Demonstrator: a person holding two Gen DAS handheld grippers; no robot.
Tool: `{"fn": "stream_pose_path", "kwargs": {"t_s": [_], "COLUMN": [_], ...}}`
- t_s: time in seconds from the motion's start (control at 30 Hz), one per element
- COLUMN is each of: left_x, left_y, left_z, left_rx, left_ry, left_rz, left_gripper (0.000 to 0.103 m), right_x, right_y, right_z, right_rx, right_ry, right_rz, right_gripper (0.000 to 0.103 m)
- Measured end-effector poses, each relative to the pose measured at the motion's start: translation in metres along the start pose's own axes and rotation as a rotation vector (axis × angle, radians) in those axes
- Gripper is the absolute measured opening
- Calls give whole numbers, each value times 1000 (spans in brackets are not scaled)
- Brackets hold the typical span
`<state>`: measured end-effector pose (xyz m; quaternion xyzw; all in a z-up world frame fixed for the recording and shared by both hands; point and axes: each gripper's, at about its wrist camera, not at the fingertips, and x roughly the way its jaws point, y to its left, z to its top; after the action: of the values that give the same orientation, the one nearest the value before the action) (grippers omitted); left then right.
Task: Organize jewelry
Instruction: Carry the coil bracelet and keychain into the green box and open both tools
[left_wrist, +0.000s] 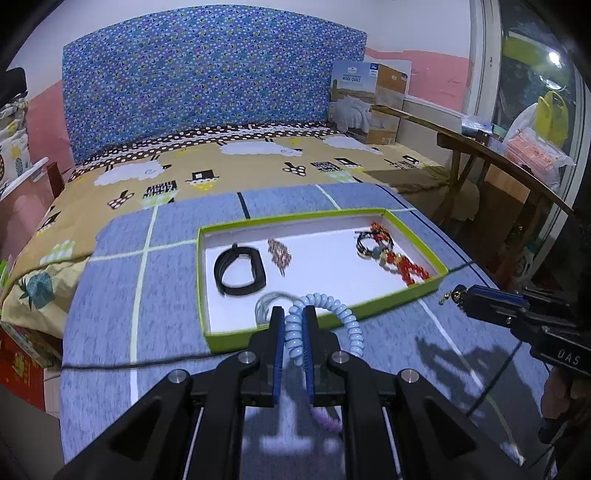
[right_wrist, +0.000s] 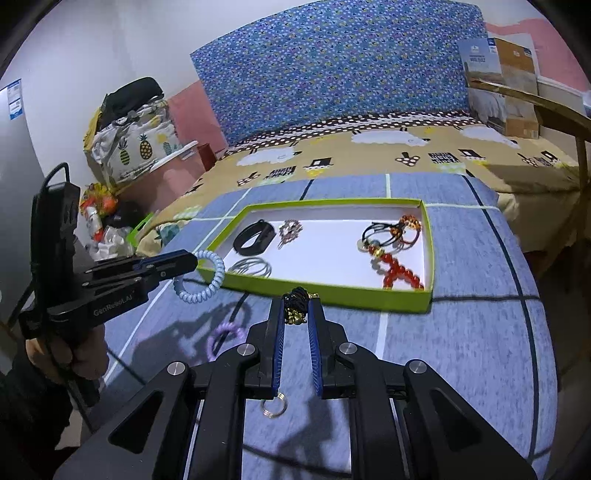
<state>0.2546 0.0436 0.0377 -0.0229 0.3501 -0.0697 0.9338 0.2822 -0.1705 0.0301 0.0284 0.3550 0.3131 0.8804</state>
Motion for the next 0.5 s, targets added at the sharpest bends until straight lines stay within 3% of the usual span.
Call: {"fn": "stream_pose_path", "kwargs": {"t_s": [0.3, 0.5], "left_x": [35, 66], "left_y": [-1, -1], "left_z": [29, 39], "left_rx": [15, 20], "left_ry": [7, 43], "left_rz": [6, 30], "left_gripper": [10, 10], "right_x": [39, 69], "right_y": [-18, -34], "right_z": [31, 34], "right_rx": [-24, -16], "right_ry": [29, 86], "right_rz": [-30, -49], "right_gripper": [13, 13]}}
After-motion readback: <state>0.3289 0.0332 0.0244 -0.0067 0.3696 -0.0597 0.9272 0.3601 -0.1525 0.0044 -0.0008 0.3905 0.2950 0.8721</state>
